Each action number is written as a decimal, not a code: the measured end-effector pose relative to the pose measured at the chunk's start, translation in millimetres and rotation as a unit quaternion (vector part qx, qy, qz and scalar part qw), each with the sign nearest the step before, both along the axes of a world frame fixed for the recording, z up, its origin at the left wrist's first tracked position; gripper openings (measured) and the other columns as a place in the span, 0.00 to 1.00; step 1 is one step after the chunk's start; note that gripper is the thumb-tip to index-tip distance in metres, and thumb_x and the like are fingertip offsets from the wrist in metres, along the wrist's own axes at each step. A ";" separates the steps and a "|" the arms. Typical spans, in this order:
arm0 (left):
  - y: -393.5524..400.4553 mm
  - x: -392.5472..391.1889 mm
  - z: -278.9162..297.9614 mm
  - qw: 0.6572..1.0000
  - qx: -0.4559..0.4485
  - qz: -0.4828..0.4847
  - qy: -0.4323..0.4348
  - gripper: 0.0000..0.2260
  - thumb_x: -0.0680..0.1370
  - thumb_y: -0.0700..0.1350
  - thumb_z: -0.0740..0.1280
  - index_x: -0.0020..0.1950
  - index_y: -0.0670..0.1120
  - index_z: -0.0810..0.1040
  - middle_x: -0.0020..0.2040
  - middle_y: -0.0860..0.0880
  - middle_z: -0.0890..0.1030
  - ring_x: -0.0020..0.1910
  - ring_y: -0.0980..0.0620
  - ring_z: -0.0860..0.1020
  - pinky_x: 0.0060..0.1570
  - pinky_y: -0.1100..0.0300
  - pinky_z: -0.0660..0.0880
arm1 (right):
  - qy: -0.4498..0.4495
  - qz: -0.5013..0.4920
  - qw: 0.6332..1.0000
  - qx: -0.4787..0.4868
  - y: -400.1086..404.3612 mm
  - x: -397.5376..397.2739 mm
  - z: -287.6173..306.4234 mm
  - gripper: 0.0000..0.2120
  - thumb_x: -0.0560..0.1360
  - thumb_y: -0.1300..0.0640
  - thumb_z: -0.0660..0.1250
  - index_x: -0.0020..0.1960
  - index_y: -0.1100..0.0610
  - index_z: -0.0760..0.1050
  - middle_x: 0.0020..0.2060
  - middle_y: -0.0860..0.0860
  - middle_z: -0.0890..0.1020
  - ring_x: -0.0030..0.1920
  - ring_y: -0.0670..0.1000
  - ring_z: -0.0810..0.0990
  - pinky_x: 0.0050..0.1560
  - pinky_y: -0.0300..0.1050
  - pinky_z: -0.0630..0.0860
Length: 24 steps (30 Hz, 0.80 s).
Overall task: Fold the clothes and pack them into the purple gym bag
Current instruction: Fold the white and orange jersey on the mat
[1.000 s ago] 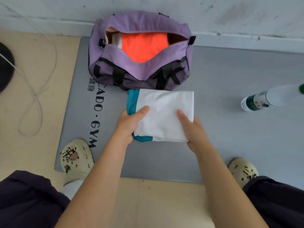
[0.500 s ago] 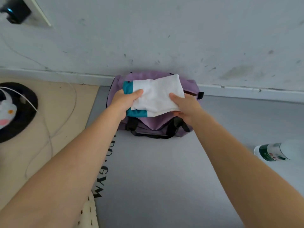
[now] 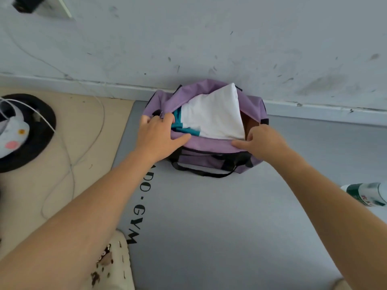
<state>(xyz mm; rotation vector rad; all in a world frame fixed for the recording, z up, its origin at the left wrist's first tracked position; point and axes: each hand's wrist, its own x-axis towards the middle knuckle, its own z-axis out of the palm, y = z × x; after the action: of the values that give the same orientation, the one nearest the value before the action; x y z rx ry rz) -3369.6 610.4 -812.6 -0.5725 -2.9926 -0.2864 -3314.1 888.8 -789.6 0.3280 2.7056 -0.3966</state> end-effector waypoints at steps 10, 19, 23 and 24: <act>-3.5 0.3 37.3 0.990 0.036 -0.067 -0.119 0.27 0.72 0.72 0.59 0.33 0.48 0.73 0.31 0.53 0.73 0.40 0.49 0.70 0.47 0.54 0.64 | 0.055 0.082 0.990 -0.098 8.4 5.3 31.0 0.18 0.70 0.43 0.73 0.37 0.54 0.69 0.31 0.50 0.72 0.33 0.51 0.70 0.33 0.43 0.68; -1.3 -40.3 20.4 0.967 -0.228 0.007 -0.111 0.47 0.70 0.78 0.40 0.73 0.46 0.66 0.68 0.44 0.76 0.63 0.45 0.75 0.63 0.46 0.61 | 0.059 0.080 0.987 0.129 42.0 -19.7 11.0 0.41 0.67 0.23 0.54 0.72 0.46 0.61 0.63 0.50 0.77 0.55 0.59 0.79 0.45 0.51 0.74; 0.2 -46.5 39.2 0.985 -0.154 0.054 -0.064 0.48 0.69 0.78 0.45 0.76 0.44 0.56 0.68 0.42 0.75 0.61 0.42 0.77 0.62 0.45 0.63 | 0.161 0.052 0.971 0.170 44.3 -20.2 21.6 0.47 0.68 0.24 0.53 0.77 0.44 0.37 0.63 0.51 0.77 0.54 0.62 0.79 0.38 0.49 0.68; -1.7 -45.3 45.8 0.986 -0.147 0.057 -0.051 0.48 0.68 0.79 0.44 0.75 0.44 0.58 0.66 0.42 0.76 0.59 0.42 0.78 0.60 0.45 0.63 | 0.179 0.058 0.966 0.178 45.4 -16.8 26.2 0.47 0.69 0.24 0.53 0.77 0.43 0.37 0.61 0.51 0.78 0.53 0.61 0.79 0.38 0.48 0.68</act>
<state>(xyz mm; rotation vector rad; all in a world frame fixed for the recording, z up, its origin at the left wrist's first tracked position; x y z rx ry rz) -3414.9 608.7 -766.8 -0.4175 -3.1755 0.1423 -3330.9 934.2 -763.4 0.2062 3.1327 0.0796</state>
